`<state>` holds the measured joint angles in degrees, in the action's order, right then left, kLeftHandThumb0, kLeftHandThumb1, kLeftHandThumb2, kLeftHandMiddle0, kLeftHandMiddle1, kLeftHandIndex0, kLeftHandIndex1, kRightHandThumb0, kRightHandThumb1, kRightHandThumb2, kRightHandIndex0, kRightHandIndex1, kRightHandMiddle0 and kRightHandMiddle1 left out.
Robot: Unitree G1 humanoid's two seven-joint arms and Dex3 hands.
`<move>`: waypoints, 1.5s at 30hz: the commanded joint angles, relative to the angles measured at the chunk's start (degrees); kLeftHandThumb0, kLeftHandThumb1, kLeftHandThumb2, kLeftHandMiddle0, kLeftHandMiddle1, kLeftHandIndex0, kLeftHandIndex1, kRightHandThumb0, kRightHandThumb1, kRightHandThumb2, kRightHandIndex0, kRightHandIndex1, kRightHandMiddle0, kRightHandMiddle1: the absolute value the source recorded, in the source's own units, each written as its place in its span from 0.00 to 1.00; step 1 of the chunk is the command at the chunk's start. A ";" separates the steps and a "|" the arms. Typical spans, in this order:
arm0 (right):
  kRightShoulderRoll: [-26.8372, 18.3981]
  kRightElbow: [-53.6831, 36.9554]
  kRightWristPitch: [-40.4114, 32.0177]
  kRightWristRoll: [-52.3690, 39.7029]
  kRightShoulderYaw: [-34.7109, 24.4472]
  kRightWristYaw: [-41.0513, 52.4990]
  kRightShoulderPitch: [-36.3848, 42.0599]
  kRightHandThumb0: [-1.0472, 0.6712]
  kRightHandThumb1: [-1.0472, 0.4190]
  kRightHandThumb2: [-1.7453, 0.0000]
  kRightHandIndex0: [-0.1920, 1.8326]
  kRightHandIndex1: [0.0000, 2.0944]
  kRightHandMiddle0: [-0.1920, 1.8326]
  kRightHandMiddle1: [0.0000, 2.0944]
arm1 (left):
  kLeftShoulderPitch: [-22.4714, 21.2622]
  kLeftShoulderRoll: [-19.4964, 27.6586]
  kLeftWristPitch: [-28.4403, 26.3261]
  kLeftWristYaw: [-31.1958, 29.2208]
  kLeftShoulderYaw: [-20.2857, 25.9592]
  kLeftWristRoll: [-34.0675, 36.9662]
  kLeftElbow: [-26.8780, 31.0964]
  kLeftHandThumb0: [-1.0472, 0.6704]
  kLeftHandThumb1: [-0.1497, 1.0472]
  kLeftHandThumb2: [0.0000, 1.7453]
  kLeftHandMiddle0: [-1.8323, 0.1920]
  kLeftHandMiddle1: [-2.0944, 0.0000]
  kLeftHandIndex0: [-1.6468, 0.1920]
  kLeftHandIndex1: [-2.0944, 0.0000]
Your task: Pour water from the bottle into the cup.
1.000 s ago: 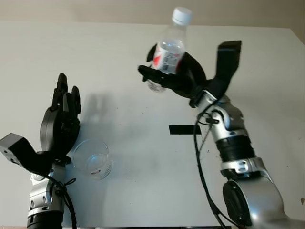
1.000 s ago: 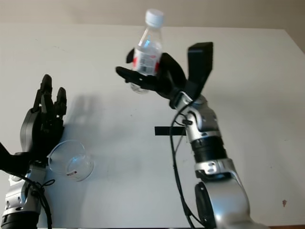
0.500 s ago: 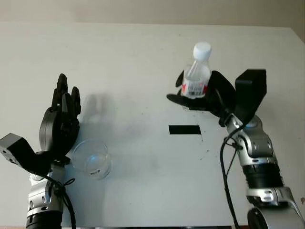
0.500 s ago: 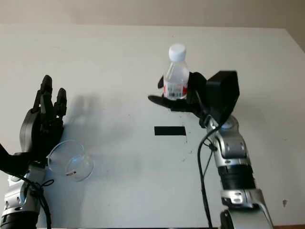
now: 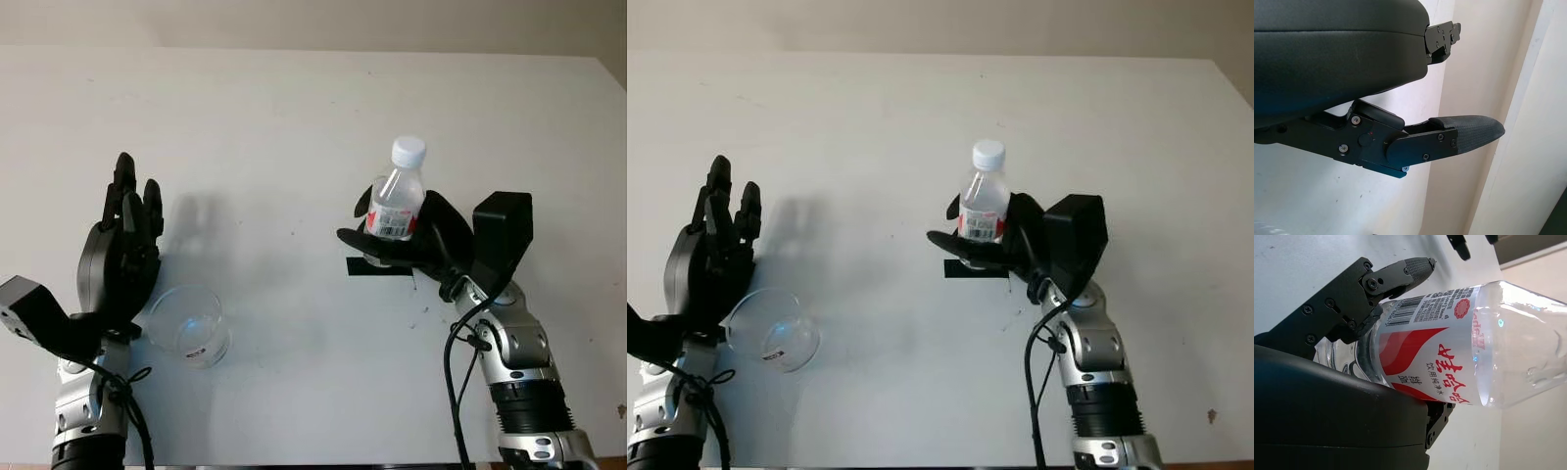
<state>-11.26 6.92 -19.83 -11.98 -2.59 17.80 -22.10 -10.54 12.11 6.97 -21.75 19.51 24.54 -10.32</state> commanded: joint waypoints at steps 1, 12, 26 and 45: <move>1.13 -1.01 -1.69 -1.16 -0.76 -0.70 1.08 0.40 0.00 0.79 0.72 1.00 0.40 1.00 | 1.70 0.24 0.17 -0.49 0.24 0.07 -0.32 0.16 1.00 0.33 1.00 1.00 1.00 1.00; 1.76 2.83 1.99 0.37 -0.62 -1.65 1.26 0.38 0.00 0.79 0.72 1.00 0.44 1.00 | 1.98 0.98 -0.27 -1.02 0.57 0.02 0.28 0.16 1.00 0.33 1.00 1.00 1.00 1.00; -0.35 4.58 10.63 4.91 2.01 3.05 2.98 0.29 0.01 0.97 0.29 1.00 0.18 1.00 | 1.68 1.18 -0.61 -0.51 0.48 -0.19 0.16 0.16 1.00 0.32 1.00 1.00 1.00 1.00; 3.32 6.99 15.80 0.67 1.07 4.51 8.62 0.24 0.04 0.97 0.01 0.05 0.00 0.10 | 1.02 2.21 -0.23 -2.03 1.18 0.42 -1.10 0.16 1.00 0.32 1.00 1.00 1.00 1.00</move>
<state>-7.51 11.69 -4.29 -11.64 -1.34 22.00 -16.11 -9.76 14.03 6.54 -23.42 20.46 24.64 -10.99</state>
